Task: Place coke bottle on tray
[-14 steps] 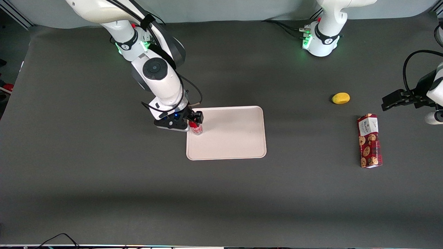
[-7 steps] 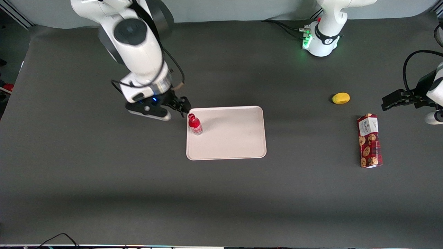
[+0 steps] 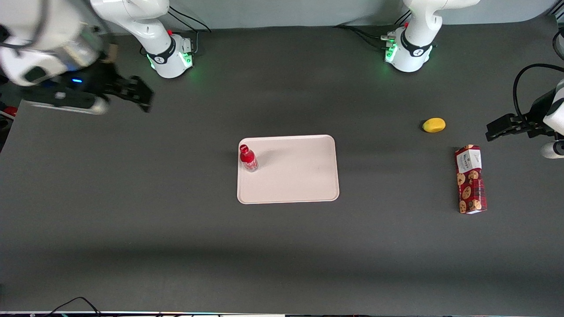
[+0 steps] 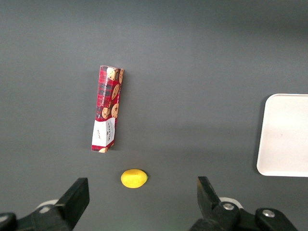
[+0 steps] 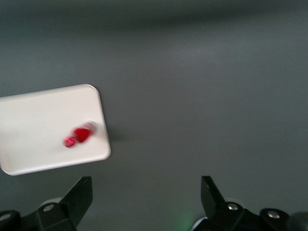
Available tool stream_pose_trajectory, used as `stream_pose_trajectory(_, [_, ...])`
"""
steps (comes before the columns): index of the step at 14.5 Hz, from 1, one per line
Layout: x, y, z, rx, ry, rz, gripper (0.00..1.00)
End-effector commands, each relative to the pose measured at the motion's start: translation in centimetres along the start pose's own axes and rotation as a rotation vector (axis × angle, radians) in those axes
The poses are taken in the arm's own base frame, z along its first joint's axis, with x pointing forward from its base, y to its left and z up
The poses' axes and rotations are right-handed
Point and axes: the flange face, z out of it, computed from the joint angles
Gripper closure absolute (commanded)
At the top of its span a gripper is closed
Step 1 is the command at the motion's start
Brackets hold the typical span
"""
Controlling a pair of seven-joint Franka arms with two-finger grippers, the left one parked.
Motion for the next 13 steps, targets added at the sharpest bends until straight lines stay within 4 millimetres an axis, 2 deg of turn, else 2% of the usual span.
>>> stream_pose_trajectory(1, [-0.8, 8.0, 1.2, 0.014, -0.063, -0.055, 0.00])
stream_pose_trajectory(2, [-1.4, 11.9, 2.9, 0.025, -0.059, -0.061, 0.00])
stream_pose_trajectory(4, [-2.6, 13.4, 4.8, 0.034, -0.028, -0.041, 0.00])
stream_pose_trajectory(6, [-2.6, 13.5, 5.0, 0.039, -0.013, -0.046, 0.00])
stream_pose_trajectory(9, [-1.4, 13.0, 4.4, 0.062, -0.008, -0.032, 0.00])
stream_pose_trajectory(13, [-1.3, 12.8, 4.3, 0.077, -0.008, -0.031, 0.00])
